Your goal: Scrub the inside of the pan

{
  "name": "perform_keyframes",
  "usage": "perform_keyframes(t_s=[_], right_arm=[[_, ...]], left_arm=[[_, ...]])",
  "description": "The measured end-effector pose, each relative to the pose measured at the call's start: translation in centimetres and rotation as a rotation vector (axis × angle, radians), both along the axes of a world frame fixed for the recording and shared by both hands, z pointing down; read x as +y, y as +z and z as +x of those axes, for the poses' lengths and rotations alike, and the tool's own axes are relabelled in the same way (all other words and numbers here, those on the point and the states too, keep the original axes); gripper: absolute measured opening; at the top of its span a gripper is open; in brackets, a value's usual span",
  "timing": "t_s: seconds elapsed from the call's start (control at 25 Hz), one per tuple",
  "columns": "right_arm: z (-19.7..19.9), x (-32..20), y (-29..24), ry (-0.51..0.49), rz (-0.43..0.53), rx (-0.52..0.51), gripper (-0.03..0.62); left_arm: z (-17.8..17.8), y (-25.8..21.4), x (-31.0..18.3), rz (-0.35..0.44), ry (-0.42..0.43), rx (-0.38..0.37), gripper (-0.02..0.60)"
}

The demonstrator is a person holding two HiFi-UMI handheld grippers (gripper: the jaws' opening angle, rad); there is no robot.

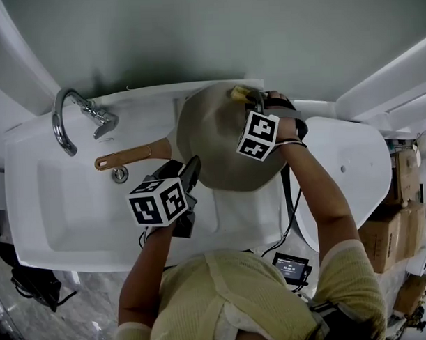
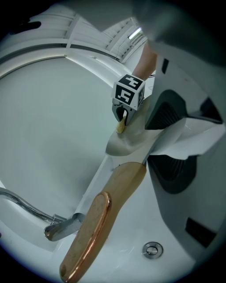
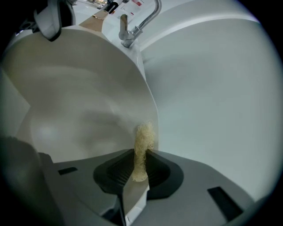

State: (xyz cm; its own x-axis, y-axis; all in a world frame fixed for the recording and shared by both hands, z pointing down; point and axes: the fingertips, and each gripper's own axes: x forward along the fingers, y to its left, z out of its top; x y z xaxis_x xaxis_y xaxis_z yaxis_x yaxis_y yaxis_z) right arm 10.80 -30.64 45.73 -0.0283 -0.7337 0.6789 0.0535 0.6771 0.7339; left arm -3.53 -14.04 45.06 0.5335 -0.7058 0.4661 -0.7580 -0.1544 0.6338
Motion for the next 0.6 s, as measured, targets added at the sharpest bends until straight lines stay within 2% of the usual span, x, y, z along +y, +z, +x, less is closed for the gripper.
perform_keyframes(t_s=[0.6], right_arm=[[1.2, 2.0, 3.6, 0.097, -0.195, 0.072, 0.081]], left_arm=[[0.0, 0.0, 0.0, 0.005, 0.007, -0.005, 0.219]])
